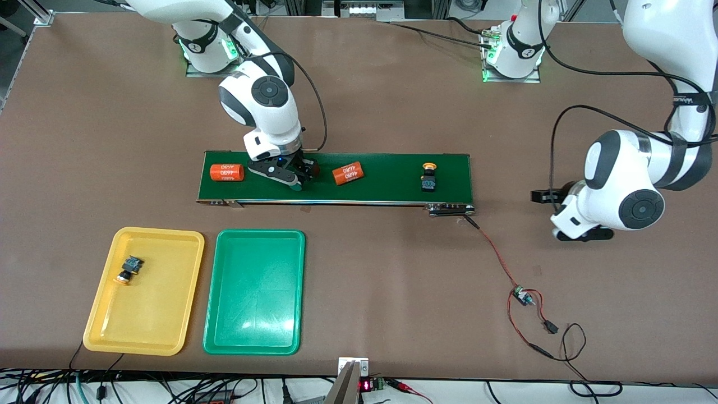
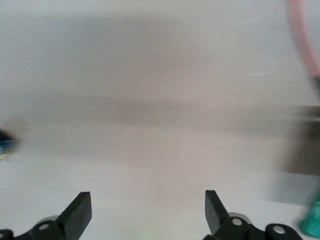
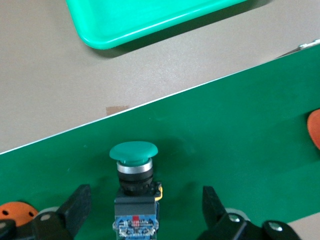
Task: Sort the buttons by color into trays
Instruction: 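Lift the green button with the right gripper while the left gripper grasps another button, then lower the green button toward the green tray with the right gripper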
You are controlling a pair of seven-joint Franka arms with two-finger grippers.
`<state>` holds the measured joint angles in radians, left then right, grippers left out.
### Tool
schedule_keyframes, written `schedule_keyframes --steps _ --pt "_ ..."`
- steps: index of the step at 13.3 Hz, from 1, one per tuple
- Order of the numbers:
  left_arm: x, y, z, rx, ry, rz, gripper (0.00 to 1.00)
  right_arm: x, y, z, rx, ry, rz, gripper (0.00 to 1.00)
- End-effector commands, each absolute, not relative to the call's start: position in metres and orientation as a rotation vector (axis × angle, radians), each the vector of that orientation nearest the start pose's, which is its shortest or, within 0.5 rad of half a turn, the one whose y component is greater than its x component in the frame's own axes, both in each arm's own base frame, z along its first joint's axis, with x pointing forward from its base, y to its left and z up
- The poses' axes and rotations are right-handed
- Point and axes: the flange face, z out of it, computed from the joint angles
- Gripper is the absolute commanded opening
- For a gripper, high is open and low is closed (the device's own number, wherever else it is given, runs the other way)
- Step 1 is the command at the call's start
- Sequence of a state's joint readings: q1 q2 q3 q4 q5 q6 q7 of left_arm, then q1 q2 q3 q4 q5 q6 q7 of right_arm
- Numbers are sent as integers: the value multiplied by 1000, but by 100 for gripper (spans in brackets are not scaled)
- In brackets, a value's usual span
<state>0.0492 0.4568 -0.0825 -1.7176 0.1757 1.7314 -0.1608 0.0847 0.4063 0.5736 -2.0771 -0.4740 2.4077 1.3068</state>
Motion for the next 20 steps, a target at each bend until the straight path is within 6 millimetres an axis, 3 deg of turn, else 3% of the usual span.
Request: schedule_keyframes --steps 1,2,4,5,8,10,12,14,16,17,20 --pt "600 58 287 -2807 -21 676 100 476 352 254 -3161 472 -166 80" --pt "595 85 284 -2811 59 718 100 477 350 253 -3169 437 -166 61" --pt "581 139 274 -2821 148 801 100 479 347 253 -3172 429 -165 33" --pt "574 168 269 -2836 226 822 100 482 343 252 -3175 438 -163 28" --pt "556 222 239 -2870 536 752 100 486 340 253 -3174 441 -171 12" --pt "534 243 213 -2870 733 687 100 507 330 274 -3185 429 -200 11" --pt "515 261 194 -2834 961 619 100 537 321 314 -3241 346 -154 11" --pt "507 272 180 -2790 1070 539 100 568 314 361 -3210 197 -117 11" --pt "498 276 173 -2775 1121 529 100 594 294 375 -3204 99 -142 11" --pt "494 278 169 -2781 1119 539 96 606 284 370 -3207 49 -153 11" --pt "492 278 162 -2787 1118 557 41 658 254 358 -3175 -159 -209 11"
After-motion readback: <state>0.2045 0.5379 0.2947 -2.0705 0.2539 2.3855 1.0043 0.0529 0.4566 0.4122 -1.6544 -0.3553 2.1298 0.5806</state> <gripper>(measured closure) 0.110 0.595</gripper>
